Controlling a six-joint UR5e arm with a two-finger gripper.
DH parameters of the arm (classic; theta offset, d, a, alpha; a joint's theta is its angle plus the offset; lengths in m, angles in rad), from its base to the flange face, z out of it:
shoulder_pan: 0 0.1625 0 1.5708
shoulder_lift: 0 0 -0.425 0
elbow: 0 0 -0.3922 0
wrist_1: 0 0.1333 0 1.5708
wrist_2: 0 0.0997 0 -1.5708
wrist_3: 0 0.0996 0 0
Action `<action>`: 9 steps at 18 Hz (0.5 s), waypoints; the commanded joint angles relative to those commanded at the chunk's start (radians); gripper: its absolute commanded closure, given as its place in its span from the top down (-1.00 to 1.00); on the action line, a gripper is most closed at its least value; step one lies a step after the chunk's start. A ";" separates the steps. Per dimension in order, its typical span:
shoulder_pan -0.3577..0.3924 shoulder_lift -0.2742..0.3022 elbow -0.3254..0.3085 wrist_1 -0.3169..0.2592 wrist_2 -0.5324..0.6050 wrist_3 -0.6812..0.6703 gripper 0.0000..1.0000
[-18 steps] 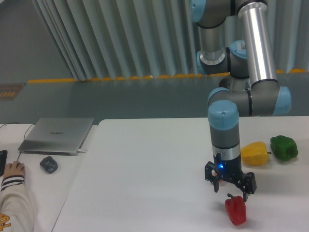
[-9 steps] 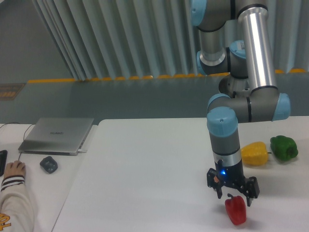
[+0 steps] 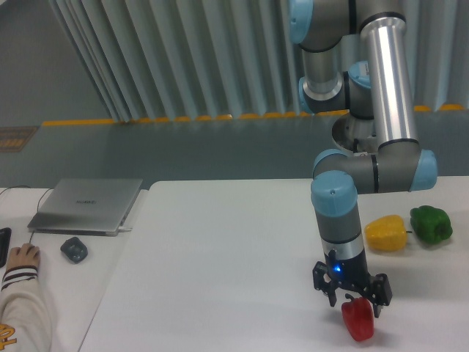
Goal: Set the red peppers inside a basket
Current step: 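Lower the open gripper around the red pepper and close on it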
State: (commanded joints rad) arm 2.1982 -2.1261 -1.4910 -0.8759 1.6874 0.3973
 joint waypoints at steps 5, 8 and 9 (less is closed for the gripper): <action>0.000 -0.003 -0.002 0.002 0.002 0.000 1.00; -0.005 -0.011 0.000 0.002 0.002 0.003 1.00; -0.005 -0.012 0.000 0.002 0.003 0.005 1.00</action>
State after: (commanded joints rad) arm 2.1936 -2.1384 -1.4910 -0.8744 1.6904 0.4019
